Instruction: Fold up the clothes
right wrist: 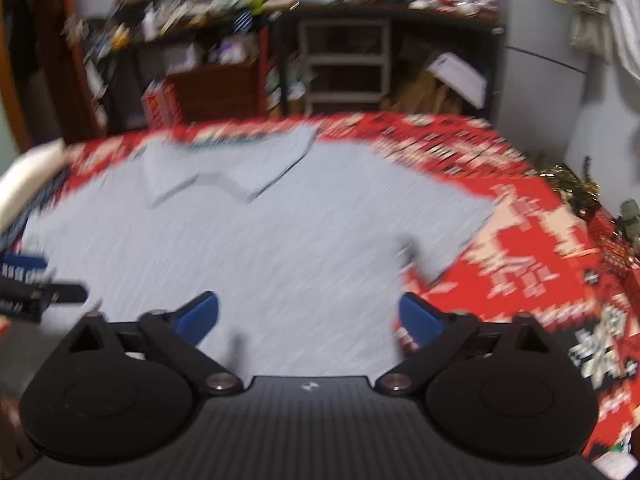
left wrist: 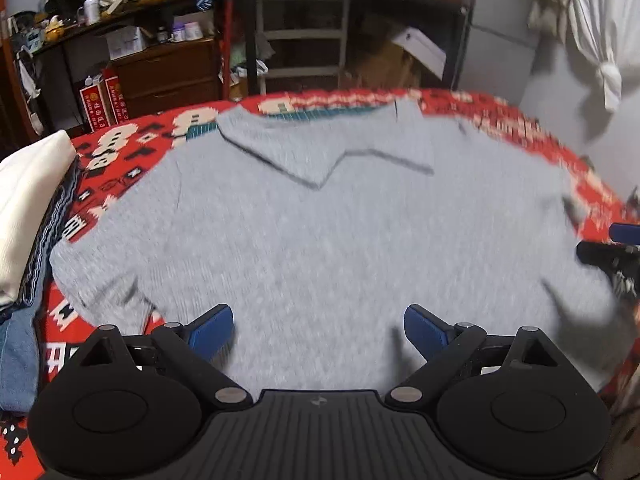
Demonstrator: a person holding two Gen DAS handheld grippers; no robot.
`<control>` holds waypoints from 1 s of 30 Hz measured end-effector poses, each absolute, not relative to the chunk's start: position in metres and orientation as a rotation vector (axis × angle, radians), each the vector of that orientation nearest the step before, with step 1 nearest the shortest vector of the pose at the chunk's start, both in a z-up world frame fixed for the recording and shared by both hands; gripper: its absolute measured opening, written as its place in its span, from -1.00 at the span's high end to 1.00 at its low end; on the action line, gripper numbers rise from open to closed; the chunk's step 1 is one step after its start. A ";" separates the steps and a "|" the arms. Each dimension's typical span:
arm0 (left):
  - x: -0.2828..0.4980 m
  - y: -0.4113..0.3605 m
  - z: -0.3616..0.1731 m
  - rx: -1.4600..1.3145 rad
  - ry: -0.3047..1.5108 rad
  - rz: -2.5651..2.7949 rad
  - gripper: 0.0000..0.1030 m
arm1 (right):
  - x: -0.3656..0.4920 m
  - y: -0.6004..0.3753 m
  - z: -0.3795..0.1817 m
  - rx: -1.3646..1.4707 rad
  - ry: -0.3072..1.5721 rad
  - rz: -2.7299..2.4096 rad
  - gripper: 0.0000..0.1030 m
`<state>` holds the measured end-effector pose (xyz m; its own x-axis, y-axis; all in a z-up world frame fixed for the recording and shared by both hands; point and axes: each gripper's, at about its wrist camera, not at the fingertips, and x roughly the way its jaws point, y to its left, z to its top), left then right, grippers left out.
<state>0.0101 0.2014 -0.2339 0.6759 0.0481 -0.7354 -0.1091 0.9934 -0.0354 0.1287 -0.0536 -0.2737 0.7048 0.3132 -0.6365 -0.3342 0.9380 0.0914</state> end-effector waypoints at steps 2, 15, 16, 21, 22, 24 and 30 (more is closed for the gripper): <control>0.017 0.201 -0.228 -0.099 0.818 0.081 -0.73 | 0.142 -0.075 -0.266 -0.002 0.690 0.324 -0.61; 0.085 0.173 -0.212 -0.100 0.852 0.009 -0.47 | 0.267 -0.190 -0.287 0.101 0.789 0.233 0.51; 0.090 0.170 -0.211 -0.093 0.850 0.009 -0.47 | 0.277 -0.190 -0.290 0.092 0.788 0.257 0.51; 0.101 0.161 -0.207 -0.072 0.851 -0.003 -0.47 | 0.313 -0.178 -0.303 0.038 0.804 0.320 0.48; 0.101 0.161 -0.207 -0.066 0.852 -0.002 -0.47 | 0.318 -0.174 -0.305 0.026 0.816 0.321 0.47; 0.102 0.161 -0.207 -0.057 0.855 0.003 -0.47 | 0.323 -0.167 -0.310 -0.018 0.821 0.331 0.53; 0.101 0.168 -0.211 -0.043 0.877 0.019 -0.47 | 0.324 -0.147 -0.314 -0.176 0.780 0.310 0.93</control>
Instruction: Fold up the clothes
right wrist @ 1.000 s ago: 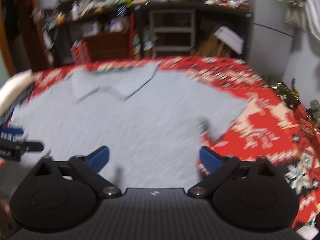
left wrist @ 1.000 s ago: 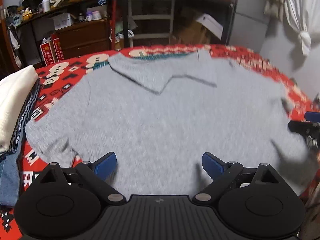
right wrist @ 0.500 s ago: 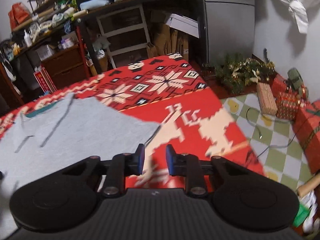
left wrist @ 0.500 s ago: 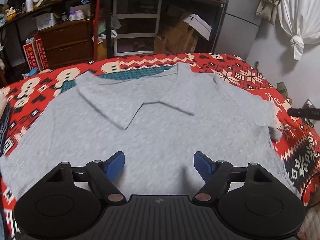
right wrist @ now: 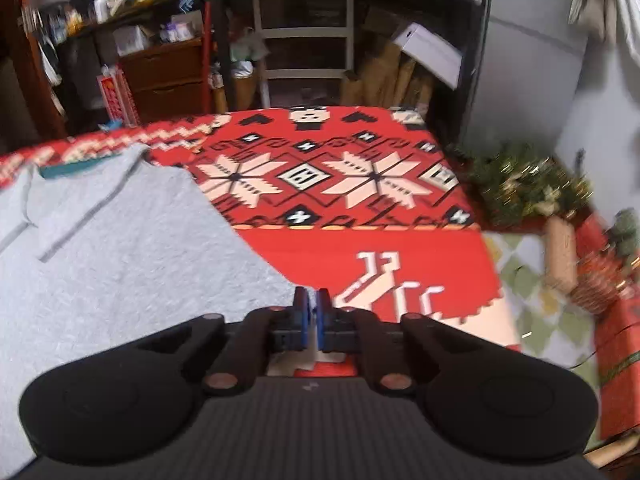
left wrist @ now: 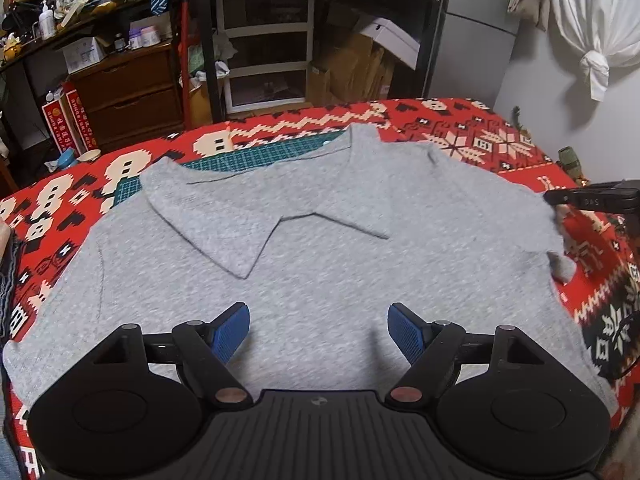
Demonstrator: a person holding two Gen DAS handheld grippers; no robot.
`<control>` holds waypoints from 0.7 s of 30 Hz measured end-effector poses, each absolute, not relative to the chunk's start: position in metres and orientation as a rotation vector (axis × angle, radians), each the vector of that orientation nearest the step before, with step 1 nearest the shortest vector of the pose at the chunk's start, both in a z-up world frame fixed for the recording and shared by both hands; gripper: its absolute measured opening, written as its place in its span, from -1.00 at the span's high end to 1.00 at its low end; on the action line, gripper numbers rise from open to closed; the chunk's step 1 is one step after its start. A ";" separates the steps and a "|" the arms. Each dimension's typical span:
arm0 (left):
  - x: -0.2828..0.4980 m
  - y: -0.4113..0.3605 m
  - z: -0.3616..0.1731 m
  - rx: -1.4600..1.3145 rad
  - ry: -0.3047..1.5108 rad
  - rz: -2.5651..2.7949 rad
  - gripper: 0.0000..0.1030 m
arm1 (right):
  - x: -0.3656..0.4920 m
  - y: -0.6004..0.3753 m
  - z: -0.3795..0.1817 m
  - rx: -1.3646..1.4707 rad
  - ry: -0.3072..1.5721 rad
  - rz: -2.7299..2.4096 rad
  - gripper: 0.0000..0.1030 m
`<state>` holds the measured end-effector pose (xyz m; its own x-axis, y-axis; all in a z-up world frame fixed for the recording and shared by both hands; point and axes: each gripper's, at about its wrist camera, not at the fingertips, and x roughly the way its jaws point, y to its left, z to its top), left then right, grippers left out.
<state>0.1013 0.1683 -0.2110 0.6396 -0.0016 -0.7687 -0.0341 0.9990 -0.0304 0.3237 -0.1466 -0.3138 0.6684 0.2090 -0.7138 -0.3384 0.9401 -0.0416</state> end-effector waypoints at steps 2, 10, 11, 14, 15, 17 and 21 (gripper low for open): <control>0.101 0.171 -0.212 -0.042 0.880 0.026 -0.47 | 0.325 -0.149 -0.314 -0.166 0.771 0.278 0.93; 0.095 0.185 -0.216 -0.046 0.883 0.064 -0.47 | 0.326 -0.144 -0.320 -0.199 0.767 0.220 0.93; 0.093 0.187 -0.216 -0.051 0.883 0.070 -0.47 | 0.325 -0.144 -0.320 -0.211 0.763 0.203 0.93; 0.088 0.194 -0.217 -0.070 0.881 0.080 -0.47 | 0.321 -0.146 -0.321 -0.227 0.753 0.173 0.97; 0.086 0.196 -0.217 -0.072 0.882 0.082 -0.47 | 0.320 -0.145 -0.320 -0.240 0.753 0.175 0.97; 0.083 0.198 -0.219 -0.073 0.885 0.084 -0.47 | 0.321 -0.145 -0.318 -0.238 0.762 0.194 0.96; 0.077 0.202 -0.219 -0.084 0.882 0.084 -0.47 | 0.320 -0.154 -0.308 -0.174 0.755 0.189 0.92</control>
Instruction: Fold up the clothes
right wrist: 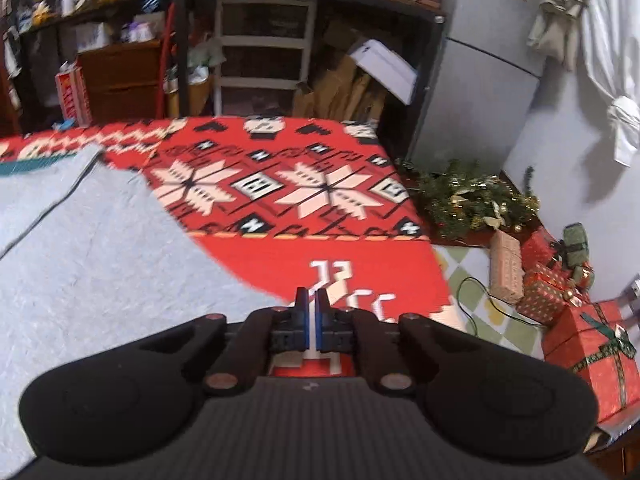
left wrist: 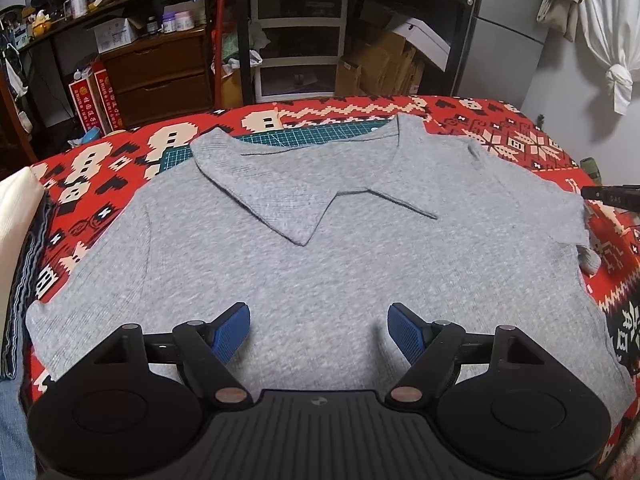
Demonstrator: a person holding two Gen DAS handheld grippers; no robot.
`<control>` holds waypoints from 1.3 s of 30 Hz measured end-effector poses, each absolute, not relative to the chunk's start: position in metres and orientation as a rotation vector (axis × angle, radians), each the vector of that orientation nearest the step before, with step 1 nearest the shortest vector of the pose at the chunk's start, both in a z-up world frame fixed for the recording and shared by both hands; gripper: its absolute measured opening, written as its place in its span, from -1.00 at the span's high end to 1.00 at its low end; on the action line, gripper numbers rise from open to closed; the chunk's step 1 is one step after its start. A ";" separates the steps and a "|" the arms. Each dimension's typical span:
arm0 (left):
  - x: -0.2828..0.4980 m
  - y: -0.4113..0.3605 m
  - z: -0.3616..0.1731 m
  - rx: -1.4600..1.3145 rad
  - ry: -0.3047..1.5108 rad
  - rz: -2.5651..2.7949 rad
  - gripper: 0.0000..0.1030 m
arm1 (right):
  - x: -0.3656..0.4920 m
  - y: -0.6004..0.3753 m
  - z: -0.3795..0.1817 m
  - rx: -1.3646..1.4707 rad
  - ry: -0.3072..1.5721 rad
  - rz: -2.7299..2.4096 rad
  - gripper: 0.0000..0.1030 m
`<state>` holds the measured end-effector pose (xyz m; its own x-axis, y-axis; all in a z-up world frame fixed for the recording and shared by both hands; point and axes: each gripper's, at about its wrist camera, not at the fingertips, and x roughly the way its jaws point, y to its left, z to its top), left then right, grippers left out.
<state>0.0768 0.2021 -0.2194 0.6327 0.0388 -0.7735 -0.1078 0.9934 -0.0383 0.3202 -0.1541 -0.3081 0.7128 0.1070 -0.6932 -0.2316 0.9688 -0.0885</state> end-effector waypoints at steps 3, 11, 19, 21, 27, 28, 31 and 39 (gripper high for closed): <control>0.071 0.204 -0.217 -0.067 0.870 0.081 -0.47 | 0.317 -0.163 -0.302 -0.139 0.763 0.188 0.90; 0.046 0.215 -0.209 -0.032 0.843 0.046 -0.38 | 0.260 -0.154 -0.263 -0.110 0.750 0.334 0.86; 0.006 0.224 -0.215 -0.067 0.870 0.026 0.28 | 0.179 -0.124 -0.249 -0.058 0.808 0.488 0.86; -0.006 0.228 -0.217 -0.080 0.875 0.024 0.33 | 0.161 -0.119 -0.251 -0.074 0.822 0.511 0.86; -0.046 0.239 -0.220 -0.145 0.906 0.034 0.41 | 0.114 -0.124 -0.259 -0.059 0.883 0.505 0.86; -0.053 0.241 -0.220 -0.154 0.914 0.043 0.41 | 0.107 -0.127 -0.259 -0.057 0.889 0.502 0.86; -0.073 0.250 -0.220 -0.183 0.938 0.082 0.40 | 0.093 -0.132 -0.260 -0.077 0.896 0.498 0.85; -0.106 0.266 -0.226 -0.275 0.967 0.111 0.40 | 0.076 -0.134 -0.267 -0.041 0.896 0.479 0.83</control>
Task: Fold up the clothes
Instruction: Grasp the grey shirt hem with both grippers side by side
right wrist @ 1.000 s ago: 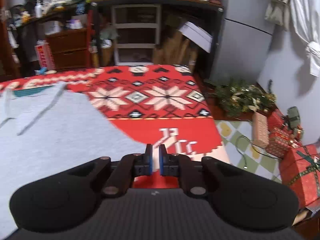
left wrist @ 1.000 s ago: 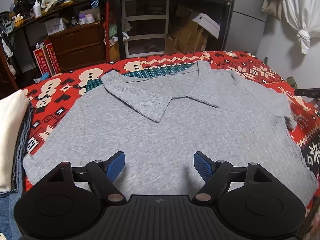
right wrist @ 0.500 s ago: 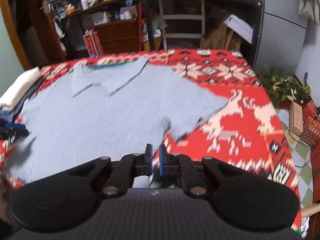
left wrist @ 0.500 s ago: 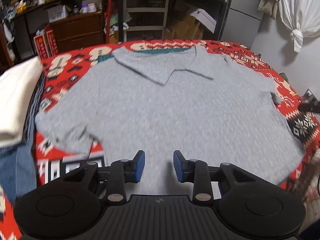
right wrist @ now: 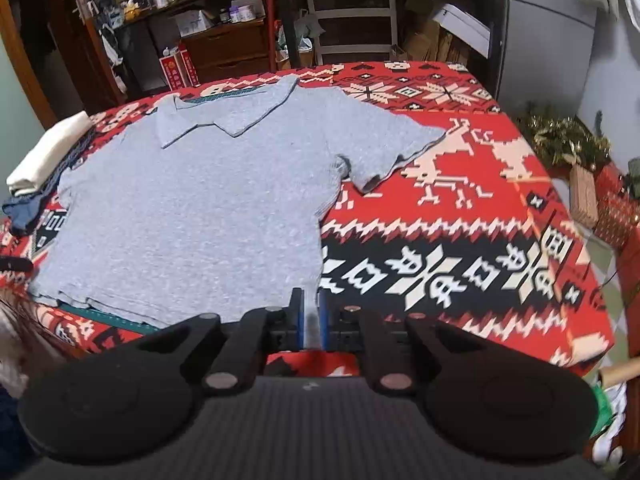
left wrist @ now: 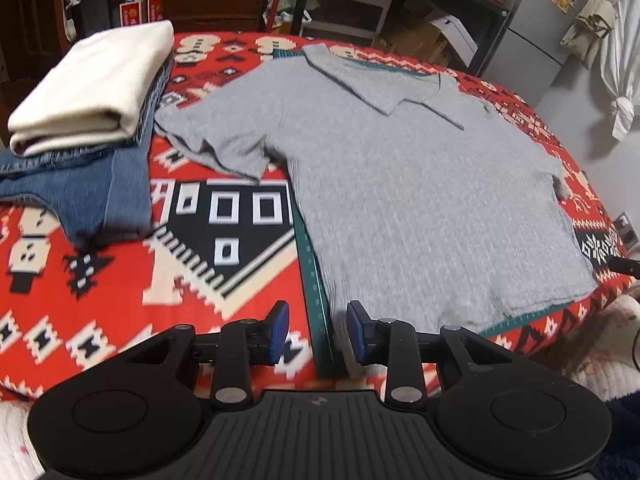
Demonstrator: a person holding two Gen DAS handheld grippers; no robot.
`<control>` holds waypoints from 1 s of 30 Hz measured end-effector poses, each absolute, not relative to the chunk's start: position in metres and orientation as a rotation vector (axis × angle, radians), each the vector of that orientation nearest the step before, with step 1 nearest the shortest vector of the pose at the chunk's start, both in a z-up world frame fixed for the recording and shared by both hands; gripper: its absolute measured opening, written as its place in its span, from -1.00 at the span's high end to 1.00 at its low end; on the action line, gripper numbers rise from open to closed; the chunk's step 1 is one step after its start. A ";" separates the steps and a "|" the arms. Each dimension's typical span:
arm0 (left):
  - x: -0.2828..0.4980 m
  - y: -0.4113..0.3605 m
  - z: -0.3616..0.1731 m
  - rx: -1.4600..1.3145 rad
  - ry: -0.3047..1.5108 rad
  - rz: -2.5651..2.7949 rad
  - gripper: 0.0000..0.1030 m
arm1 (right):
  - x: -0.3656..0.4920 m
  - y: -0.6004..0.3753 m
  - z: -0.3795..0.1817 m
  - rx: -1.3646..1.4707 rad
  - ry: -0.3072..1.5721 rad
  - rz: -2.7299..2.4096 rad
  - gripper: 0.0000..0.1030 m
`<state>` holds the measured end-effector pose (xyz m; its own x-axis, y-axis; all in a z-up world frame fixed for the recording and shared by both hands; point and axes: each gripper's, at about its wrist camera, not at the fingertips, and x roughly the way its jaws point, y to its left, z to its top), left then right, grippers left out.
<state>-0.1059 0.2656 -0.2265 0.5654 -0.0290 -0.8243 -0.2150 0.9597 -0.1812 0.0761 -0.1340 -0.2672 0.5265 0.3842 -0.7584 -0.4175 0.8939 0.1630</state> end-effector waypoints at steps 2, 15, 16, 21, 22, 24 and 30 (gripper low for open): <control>-0.108 0.263 -0.229 -0.265 0.978 0.110 0.40 | 0.076 -0.133 -0.270 -0.037 0.905 0.472 0.83; -0.107 0.237 -0.231 -0.083 1.048 0.111 0.39 | 0.073 -0.140 -0.272 -0.038 0.902 0.460 0.73; -0.108 0.238 -0.230 -0.094 1.046 0.103 0.40 | 0.073 -0.140 -0.271 -0.038 0.897 0.464 0.68; -0.113 0.244 -0.222 -0.193 1.030 0.090 0.27 | 0.077 -0.149 -0.261 -0.035 0.872 0.454 0.59; -0.113 0.246 -0.222 -0.207 1.030 0.094 0.27 | 0.079 -0.152 -0.259 -0.044 0.862 0.442 0.59; -0.113 0.247 -0.220 -0.216 1.031 0.095 0.27 | 0.081 -0.158 -0.250 -0.085 0.822 0.403 0.59; -0.116 0.250 -0.215 -0.237 1.037 0.087 0.27 | 0.075 -0.170 -0.229 -0.181 0.889 0.539 0.57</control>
<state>-0.1157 0.2504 -0.2150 0.5083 -0.0401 -0.8603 -0.1835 0.9709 -0.1536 0.0749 -0.1699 -0.2287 0.5078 0.3707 -0.7777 -0.5172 0.8531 0.0689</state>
